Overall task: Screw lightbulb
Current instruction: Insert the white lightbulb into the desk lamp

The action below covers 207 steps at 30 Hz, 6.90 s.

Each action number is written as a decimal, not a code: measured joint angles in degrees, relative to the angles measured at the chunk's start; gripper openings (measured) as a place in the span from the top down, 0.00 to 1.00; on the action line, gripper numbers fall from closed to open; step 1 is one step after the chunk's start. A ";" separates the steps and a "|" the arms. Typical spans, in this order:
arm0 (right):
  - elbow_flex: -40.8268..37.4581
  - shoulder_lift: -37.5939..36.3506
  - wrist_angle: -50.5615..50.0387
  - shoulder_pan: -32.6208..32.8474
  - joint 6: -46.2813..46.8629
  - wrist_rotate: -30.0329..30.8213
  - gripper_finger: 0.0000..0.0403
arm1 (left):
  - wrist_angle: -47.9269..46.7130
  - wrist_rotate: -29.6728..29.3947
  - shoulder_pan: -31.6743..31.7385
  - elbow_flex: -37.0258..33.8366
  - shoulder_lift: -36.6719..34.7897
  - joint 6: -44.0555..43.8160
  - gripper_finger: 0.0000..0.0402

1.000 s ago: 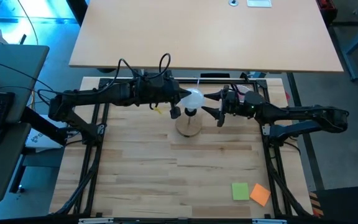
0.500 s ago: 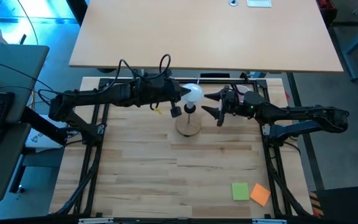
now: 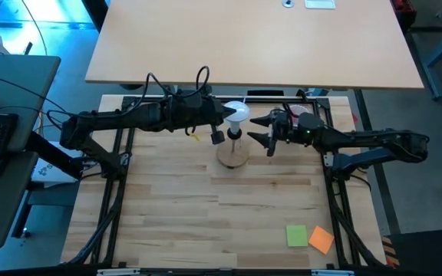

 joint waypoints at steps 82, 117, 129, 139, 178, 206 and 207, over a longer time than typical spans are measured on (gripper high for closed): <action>16.39 16.19 -7.45 -0.82 -13.25 -2.99 0.52 | 0.44 -1.36 -2.58 -0.13 -0.75 -1.03 0.99; 16.44 7.31 -21.10 -3.41 -21.34 -4.85 0.31 | -3.16 -7.41 -3.52 -0.11 -3.50 -0.13 0.99; 16.44 -1.29 -33.27 -4.21 -21.66 -0.04 0.31 | -6.96 -10.87 -4.12 -0.11 -7.12 0.27 0.99; 12.05 -5.23 -31.41 -7.48 -15.51 -0.08 0.31 | -5.04 -5.33 -3.53 -9.64 -16.40 -1.97 0.99; 6.78 -2.32 -6.32 -2.91 3.08 5.58 0.65 | 41.68 -5.10 -0.57 -32.52 -10.67 -4.66 0.99; 6.80 -1.29 -16.66 -2.96 -13.18 -0.83 0.58 | 32.82 -4.88 -5.05 -32.52 -17.74 -2.23 0.99; 6.80 -0.09 -15.40 -2.96 -12.90 -1.71 0.55 | 32.46 -4.91 -5.39 -32.52 -17.67 -2.08 0.99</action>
